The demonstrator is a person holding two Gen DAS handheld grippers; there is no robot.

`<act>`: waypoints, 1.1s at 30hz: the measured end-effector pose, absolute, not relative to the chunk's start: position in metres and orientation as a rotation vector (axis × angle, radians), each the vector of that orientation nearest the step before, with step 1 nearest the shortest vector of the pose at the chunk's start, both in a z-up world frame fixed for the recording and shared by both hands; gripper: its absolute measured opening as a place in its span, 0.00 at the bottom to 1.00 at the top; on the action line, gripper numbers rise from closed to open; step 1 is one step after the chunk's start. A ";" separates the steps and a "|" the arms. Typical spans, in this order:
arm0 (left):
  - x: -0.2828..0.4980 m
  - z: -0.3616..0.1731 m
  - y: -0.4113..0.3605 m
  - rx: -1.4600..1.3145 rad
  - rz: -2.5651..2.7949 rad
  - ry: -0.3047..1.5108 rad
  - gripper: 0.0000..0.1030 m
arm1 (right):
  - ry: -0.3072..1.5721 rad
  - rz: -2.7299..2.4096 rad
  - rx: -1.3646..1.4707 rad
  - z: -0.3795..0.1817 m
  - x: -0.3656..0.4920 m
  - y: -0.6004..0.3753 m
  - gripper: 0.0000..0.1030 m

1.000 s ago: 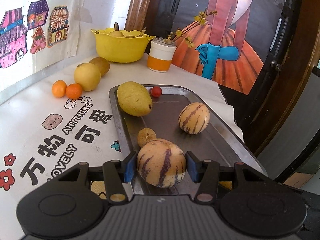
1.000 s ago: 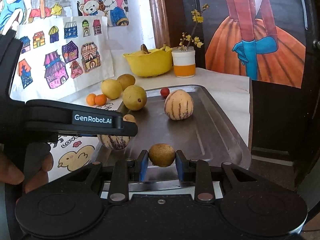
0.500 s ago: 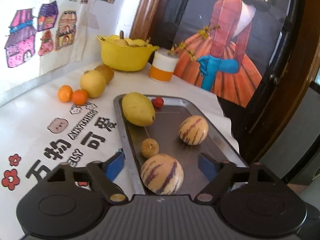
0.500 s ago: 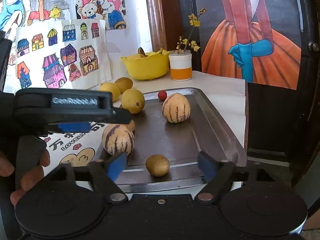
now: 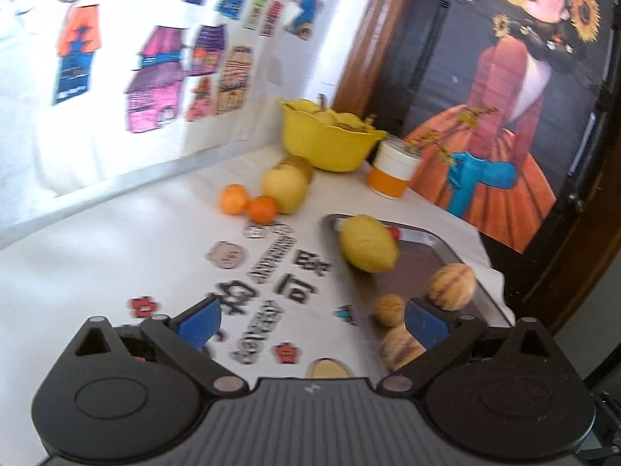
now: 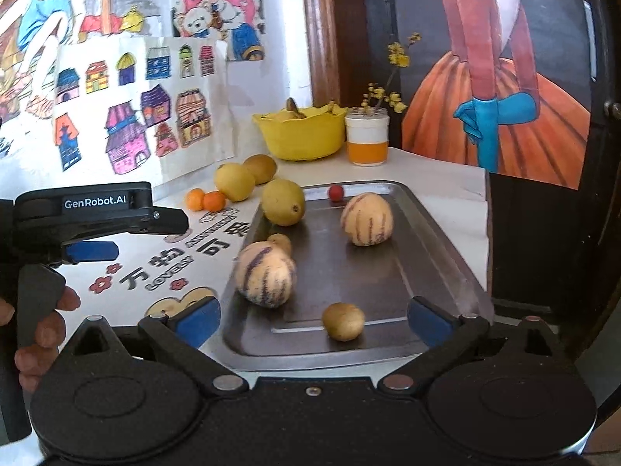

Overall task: Organize fruits
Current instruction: 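Lower the second pepino onto the tray with the left tool while the right tool releases the brown fruit there, then withdraw both open tools away from the tray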

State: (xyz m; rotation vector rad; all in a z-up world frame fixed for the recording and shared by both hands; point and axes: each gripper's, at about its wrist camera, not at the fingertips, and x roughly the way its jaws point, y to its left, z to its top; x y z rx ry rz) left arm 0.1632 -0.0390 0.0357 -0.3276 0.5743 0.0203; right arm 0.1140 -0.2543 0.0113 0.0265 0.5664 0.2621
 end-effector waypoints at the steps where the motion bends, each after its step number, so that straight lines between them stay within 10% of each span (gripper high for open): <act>1: 0.161 0.035 -0.033 -0.328 0.034 0.573 0.99 | 0.567 0.267 0.021 0.012 0.112 -0.251 0.99; 33: 0.134 0.057 0.061 -0.232 0.204 0.522 1.00 | 0.509 0.563 -0.145 0.085 0.148 -0.152 0.99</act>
